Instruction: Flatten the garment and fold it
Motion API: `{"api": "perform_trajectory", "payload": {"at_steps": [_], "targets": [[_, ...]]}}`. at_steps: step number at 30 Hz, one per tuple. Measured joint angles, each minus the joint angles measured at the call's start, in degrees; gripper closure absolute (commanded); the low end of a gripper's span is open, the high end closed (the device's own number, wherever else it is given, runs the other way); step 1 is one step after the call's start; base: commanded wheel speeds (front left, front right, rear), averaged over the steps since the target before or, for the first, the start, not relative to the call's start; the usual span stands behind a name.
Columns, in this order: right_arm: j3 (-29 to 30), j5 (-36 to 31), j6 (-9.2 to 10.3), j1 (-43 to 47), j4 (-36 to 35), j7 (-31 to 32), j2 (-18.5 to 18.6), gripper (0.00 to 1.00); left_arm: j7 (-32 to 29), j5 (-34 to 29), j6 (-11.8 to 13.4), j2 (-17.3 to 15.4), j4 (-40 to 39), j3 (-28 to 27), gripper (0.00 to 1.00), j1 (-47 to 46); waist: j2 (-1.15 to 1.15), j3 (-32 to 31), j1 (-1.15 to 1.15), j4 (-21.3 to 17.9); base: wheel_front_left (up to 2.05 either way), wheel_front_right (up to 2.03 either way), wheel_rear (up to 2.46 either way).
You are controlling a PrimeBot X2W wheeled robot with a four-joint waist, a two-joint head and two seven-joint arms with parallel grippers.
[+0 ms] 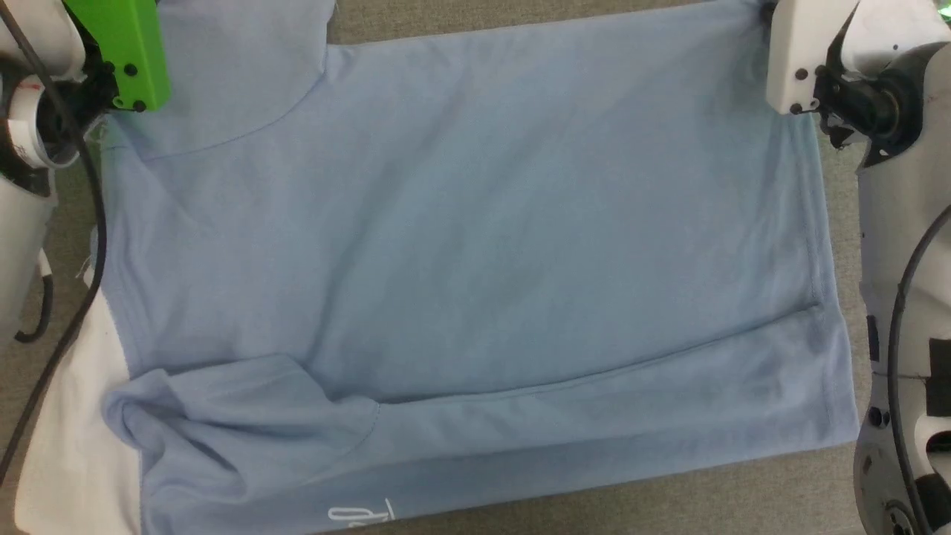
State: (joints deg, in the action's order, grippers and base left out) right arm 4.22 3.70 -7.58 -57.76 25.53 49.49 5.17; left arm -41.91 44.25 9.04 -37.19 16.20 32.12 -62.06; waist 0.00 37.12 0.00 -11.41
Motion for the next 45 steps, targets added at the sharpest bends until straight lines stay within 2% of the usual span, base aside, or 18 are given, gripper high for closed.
{"api": "perform_trajectory", "payload": {"at_steps": [6,10,14,17,22,30,37,45], "targets": [[-0.6,2.9,0.00,6.2,-4.0,-11.2,0.5,1.00,15.3,-0.9,-2.8,1.5,0.3,-1.4,1.00,4.8,0.00,-3.0,0.00,0.6,0.00,0.00,0.00],[-1.9,5.1,0.00,13.0,-7.4,-20.0,1.9,1.00,25.9,-0.9,-4.2,1.8,-2.1,-3.1,1.00,11.6,0.00,-6.5,0.00,1.3,0.00,0.00,0.00],[-2.9,6.9,0.00,20.4,-10.6,-26.3,3.6,1.00,34.0,-0.6,-3.7,1.7,-6.5,-4.4,1.00,20.5,0.00,-10.8,-0.01,2.1,0.00,0.00,0.00],[-3.4,7.8,0.00,25.6,-12.4,-28.6,4.9,1.00,37.5,0.5,-2.3,1.6,-10.3,-5.4,1.00,28.1,0.00,-14.2,-0.01,2.8,0.00,0.00,0.00],[-2.6,9.0,0.00,33.6,-14.7,-28.6,6.8,1.00,39.9,3.3,0.3,0.6,-16.8,-6.2,1.00,41.5,0.00,-19.8,-0.01,4.2,0.00,0.00,0.00],[-2.7,10.0,0.00,42.8,-17.0,-22.8,10.7,1.00,40.6,8.2,2.4,0.6,-22.4,-5.4,1.00,56.7,0.00,-25.5,-0.01,7.4,0.00,0.00,0.00],[-5.3,10.0,0.00,47.1,-16.0,-17.9,13.6,1.00,40.4,11.6,1.5,2.0,-22.0,-3.3,1.00,62.7,0.00,-27.4,-0.01,10.3,0.00,0.00,0.00],[-6.9,9.8,0.00,48.4,-11.2,-15.6,12.5,1.00,40.2,11.5,-1.0,4.2,-15.2,-0.6,1.00,62.7,0.00,-27.5,-0.01,10.9,0.00,0.00,0.00]]}}
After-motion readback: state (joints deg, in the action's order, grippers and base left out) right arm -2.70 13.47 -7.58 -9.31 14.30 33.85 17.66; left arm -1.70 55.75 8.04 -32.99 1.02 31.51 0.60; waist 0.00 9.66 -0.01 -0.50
